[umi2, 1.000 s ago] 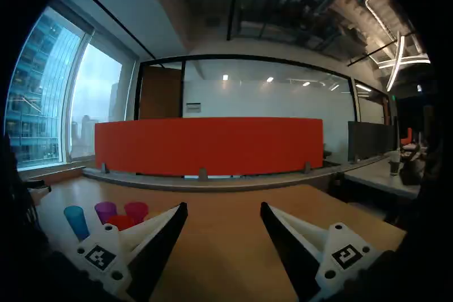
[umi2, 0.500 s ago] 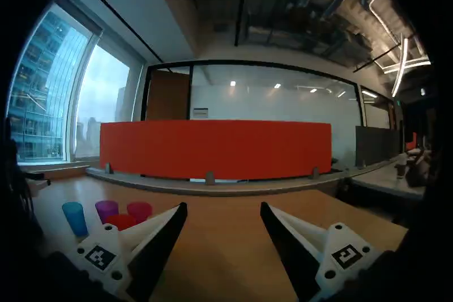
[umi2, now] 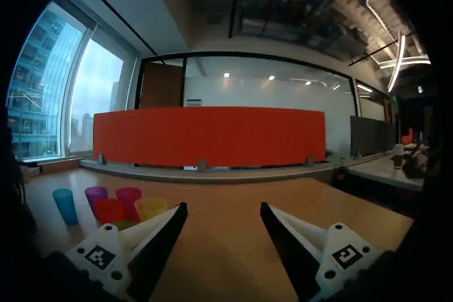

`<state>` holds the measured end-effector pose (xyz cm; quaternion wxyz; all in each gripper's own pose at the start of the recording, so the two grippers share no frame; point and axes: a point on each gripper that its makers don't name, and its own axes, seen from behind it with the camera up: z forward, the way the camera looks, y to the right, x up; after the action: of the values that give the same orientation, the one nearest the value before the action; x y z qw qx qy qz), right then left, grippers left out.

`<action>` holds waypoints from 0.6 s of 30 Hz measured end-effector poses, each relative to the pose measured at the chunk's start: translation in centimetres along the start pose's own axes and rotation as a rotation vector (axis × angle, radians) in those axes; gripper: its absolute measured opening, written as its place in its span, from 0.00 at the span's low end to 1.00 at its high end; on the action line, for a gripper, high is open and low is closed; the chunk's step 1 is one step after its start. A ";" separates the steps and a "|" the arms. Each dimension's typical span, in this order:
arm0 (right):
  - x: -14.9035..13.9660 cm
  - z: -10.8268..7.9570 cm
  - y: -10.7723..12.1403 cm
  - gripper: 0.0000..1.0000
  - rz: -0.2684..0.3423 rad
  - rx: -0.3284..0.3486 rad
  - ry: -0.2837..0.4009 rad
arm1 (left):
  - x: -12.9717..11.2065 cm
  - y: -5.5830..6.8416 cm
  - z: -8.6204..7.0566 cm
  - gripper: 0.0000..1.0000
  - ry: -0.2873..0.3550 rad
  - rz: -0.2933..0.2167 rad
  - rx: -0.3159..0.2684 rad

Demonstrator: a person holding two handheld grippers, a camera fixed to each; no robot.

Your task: Pour water

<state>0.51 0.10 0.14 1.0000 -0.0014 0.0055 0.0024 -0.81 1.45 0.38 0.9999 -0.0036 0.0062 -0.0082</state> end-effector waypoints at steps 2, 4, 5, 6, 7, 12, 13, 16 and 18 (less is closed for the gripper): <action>-0.3 0.1 0.0 1.00 0.008 0.001 -0.007 | 0.0 0.0 0.0 0.96 0.000 0.000 0.000; -0.6 0.2 0.1 1.00 0.008 0.000 -0.012 | 0.0 0.0 0.0 0.96 0.000 0.000 0.000; -0.7 0.2 0.1 1.00 0.008 0.000 -0.014 | 0.0 0.0 0.0 0.96 0.000 0.000 0.000; -0.7 0.3 0.2 1.00 0.004 0.000 -0.014 | 0.0 0.0 0.0 0.96 0.000 0.000 0.000; -0.7 0.3 0.2 1.00 0.001 0.000 -0.014 | 0.0 0.0 0.0 0.96 0.000 0.000 0.000; -0.7 0.6 0.2 1.00 -0.008 0.003 -0.014 | 0.0 0.0 -0.1 0.96 0.000 0.000 0.000; -0.6 0.5 0.2 1.00 -0.007 0.004 -0.013 | 0.0 0.0 0.0 0.96 0.000 0.000 0.000; -0.6 0.5 0.2 1.00 -0.006 0.005 -0.011 | 0.0 0.0 0.0 0.96 0.000 0.000 0.000; -0.6 0.5 0.2 1.00 -0.006 0.006 -0.011 | 0.0 0.0 0.0 0.96 0.000 0.000 0.000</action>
<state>-0.03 0.28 0.60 1.0000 0.0016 -0.0002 -0.0005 -0.83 1.47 0.33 0.9999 -0.0036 0.0062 -0.0083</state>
